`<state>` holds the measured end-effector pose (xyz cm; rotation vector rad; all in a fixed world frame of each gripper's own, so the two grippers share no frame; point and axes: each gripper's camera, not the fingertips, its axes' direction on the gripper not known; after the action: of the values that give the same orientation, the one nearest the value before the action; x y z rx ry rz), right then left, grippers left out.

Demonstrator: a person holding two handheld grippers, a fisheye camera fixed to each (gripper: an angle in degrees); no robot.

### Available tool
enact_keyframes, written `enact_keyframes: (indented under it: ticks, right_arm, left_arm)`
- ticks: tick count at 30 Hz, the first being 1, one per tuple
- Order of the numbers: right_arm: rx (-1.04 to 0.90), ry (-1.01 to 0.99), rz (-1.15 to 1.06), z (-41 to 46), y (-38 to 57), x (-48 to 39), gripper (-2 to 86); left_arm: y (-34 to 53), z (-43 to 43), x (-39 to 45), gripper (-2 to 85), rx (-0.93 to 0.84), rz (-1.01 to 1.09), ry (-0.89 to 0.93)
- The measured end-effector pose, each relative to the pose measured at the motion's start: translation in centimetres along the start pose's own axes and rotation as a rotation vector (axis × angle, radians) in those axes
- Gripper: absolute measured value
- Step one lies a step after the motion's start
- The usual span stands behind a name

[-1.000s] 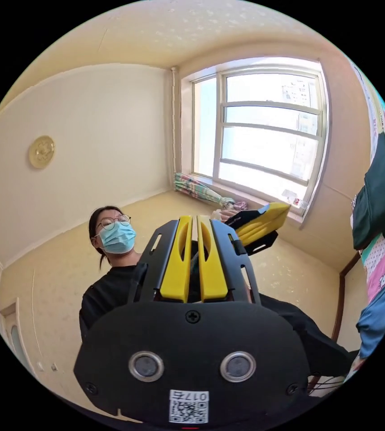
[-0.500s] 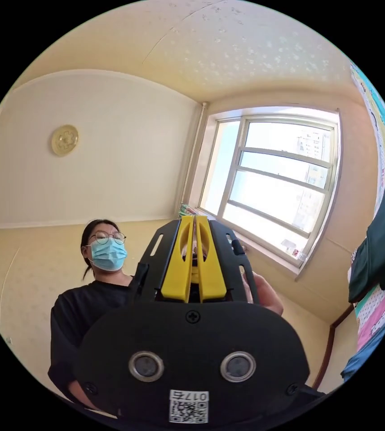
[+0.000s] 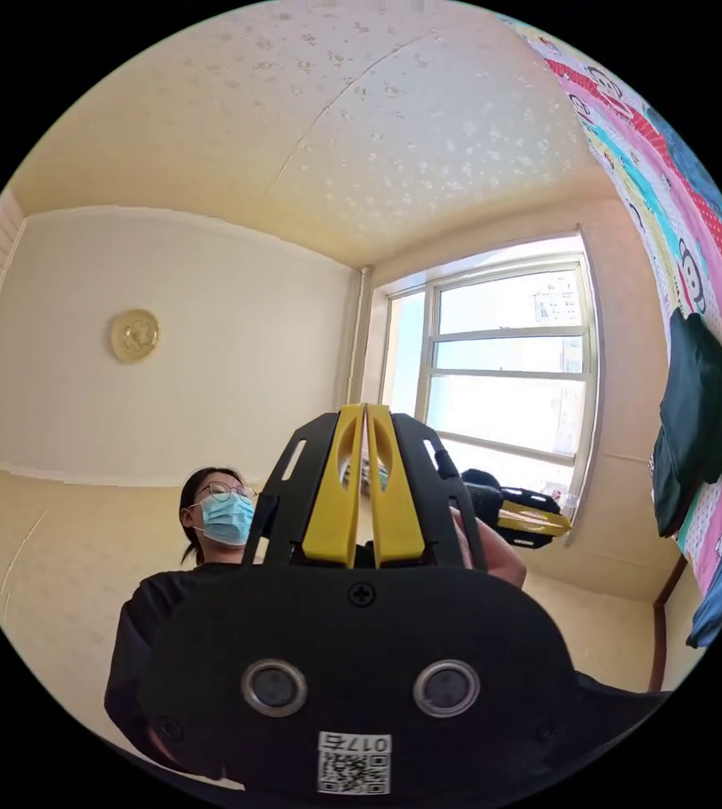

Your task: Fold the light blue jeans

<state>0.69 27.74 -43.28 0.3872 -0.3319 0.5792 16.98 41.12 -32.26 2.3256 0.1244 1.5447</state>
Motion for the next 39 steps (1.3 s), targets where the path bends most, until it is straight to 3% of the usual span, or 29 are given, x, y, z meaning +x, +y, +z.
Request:
enact_keyframes:
  ticks: [2, 5, 12, 15, 17, 19, 21, 23, 26, 28, 30, 32, 33, 36, 39]
  right_arm:
    - [0.059, -0.008, -0.028, -1.8, -0.2, -0.8, 0.4]
    - [0.104, -0.012, -0.044, -3.8, -0.8, -1.3, 0.4]
    - [0.122, -0.044, -0.034, -6.1, -2.2, 0.1, 0.4]
    - [0.124, -0.017, -0.024, -6.9, -2.5, 1.1, 0.4]
    - [0.102, 0.058, -0.006, -7.2, -2.7, 1.7, 0.4]
    - [0.064, 0.171, 0.002, -7.2, -2.8, 2.1, 0.4]
    - [0.006, 0.371, 0.012, -7.2, -2.6, 2.8, 0.4]
    - [-0.035, 0.54, 0.009, -7.1, -2.3, 3.4, 0.4]
    - [-0.135, 0.901, 0.018, -6.4, -1.4, 5.3, 0.6]
    - [-0.218, 1.159, 0.053, -5.8, -0.8, 7.2, 0.7]
    - [-0.37, 1.484, 0.122, -5.1, 0.5, 11.3, 1.0]
    - [-0.512, 1.686, 0.219, -5.2, 1.9, 15.5, 1.6]
    - [-0.612, 1.783, 0.267, -5.4, 2.9, 18.6, 2.1]
    - [-0.769, 1.853, 0.387, -6.4, 5.5, 26.0, 5.2]
    - [-0.743, 1.842, 0.481, -7.3, 6.7, 31.3, 7.9]
  left_arm:
    - [3.1, -2.4, 0.7, -0.9, 0.054, -0.103, -0.296]
    - [7.0, -3.9, 0.8, -0.9, 0.094, -0.241, -0.584]
    - [17.7, -5.3, -1.9, -1.0, 0.376, -0.476, -0.433]
    - [23.1, -2.5, -4.6, -1.0, 0.572, -0.542, -0.085]
    - [27.7, 2.1, -6.8, -0.9, 0.819, -0.502, 0.366]
    - [31.5, 5.6, -7.1, -0.9, 1.025, -0.409, 0.583]
    - [36.1, 9.1, -6.6, -0.9, 1.263, -0.389, 0.668]
    - [42.0, 15.0, -6.4, -0.9, 1.584, -0.511, 0.802]
    - [45.0, 24.4, -6.9, -0.9, 1.815, -0.638, 1.101]
    - [45.1, 29.0, -6.9, -0.9, 1.821, -0.649, 1.196]
    - [44.3, 33.3, -6.4, -0.8, 1.673, -0.756, 1.217]
    - [41.5, 39.5, -5.3, -0.5, 1.39, -0.857, 1.262]
    - [40.7, 41.1, -5.0, -0.2, 1.352, -0.842, 1.288]
    - [36.6, 48.5, -3.0, 3.7, 1.21, -0.764, 1.458]
    - [33.8, 54.1, -1.3, 8.5, 1.012, -0.765, 1.49]
